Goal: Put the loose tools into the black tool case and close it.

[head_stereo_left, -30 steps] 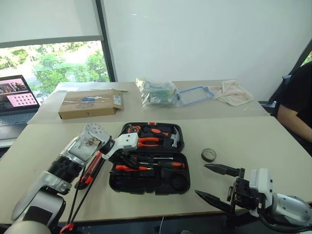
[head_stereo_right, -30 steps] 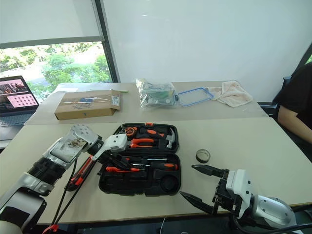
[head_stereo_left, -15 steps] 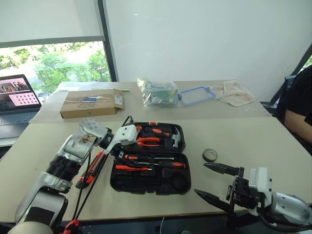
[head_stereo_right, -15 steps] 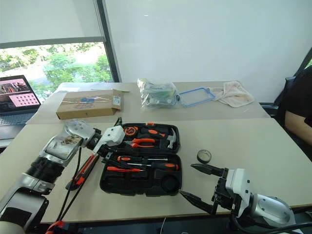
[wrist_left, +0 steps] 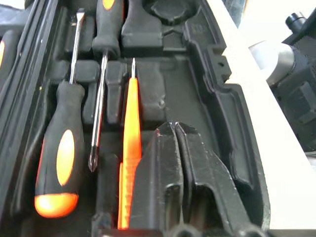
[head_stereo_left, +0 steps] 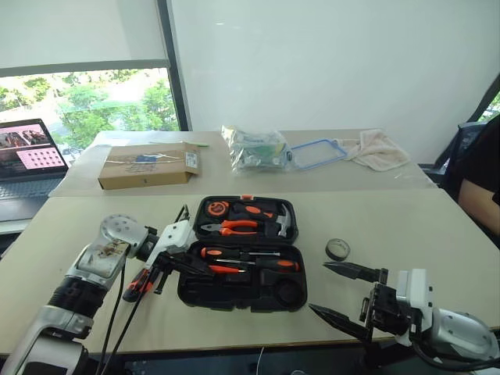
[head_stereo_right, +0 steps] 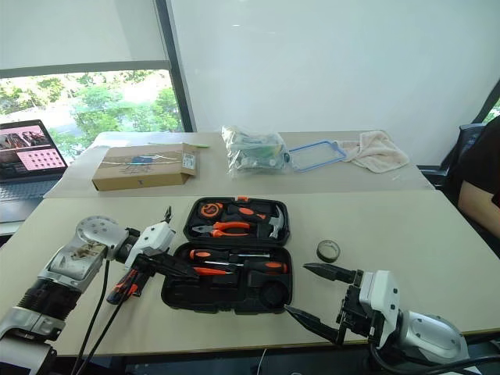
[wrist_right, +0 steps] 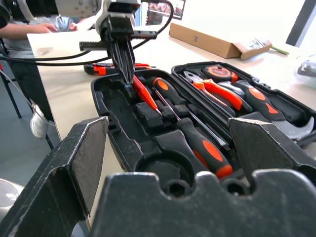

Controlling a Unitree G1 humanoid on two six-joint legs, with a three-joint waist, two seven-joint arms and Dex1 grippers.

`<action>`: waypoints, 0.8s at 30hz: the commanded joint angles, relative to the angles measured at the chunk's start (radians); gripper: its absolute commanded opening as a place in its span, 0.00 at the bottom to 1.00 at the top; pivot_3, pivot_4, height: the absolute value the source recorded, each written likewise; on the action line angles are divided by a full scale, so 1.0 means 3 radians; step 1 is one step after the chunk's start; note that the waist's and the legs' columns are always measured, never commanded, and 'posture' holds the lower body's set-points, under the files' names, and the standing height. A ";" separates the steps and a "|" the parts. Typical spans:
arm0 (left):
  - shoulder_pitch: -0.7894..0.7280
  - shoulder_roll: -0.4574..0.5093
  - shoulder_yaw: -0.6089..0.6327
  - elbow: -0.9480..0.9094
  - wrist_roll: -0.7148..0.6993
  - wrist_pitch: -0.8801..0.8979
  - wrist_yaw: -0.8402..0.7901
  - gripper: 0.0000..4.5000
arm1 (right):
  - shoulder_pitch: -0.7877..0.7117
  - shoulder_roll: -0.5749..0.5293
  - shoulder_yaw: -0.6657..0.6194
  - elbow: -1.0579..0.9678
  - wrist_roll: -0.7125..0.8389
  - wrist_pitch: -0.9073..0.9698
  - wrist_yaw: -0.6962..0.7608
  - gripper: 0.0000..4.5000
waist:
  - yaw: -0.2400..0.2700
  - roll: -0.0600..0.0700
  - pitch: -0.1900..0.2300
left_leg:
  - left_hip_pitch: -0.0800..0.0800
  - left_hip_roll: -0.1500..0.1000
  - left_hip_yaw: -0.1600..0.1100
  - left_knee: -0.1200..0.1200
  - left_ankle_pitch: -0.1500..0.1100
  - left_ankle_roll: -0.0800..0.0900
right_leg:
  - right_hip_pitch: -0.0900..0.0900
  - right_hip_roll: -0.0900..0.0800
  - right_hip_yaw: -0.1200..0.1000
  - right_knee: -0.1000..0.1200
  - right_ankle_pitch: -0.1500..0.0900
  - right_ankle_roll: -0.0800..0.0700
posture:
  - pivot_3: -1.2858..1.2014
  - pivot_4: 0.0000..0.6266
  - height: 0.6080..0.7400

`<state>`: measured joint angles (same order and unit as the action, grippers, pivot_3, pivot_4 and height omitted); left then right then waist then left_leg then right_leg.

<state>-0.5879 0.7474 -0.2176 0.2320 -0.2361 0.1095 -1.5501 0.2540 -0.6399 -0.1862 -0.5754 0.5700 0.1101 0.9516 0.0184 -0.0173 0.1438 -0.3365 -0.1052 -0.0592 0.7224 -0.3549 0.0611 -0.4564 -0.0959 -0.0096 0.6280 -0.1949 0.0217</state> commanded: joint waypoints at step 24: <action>-0.0158 -0.0307 -0.0025 0.0539 0.0225 -0.0349 0.0184 0.02 | -0.0013 0.0011 0.0018 -0.0058 -0.0007 -0.0066 -0.0023 1.00 | -0.0021 0.0000 0.0000 | 0.0001 0.0001 0.0000 -0.0001 0.0000 0.0000 | 0.0000 0.0001 0.0000 0.0001 0.0000 0.0000 | 0.52 0.24 1.00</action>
<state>-0.6300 0.6542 -0.2185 0.3779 -0.1879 0.0198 -1.4957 0.2513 -0.6398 -0.1718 -0.5693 0.5694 0.1101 0.9497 0.0120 -0.0172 0.1437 -0.3362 -0.1050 -0.0592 0.7222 -0.3549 0.0611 -0.4565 -0.0955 -0.0095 0.6284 -0.1949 0.0216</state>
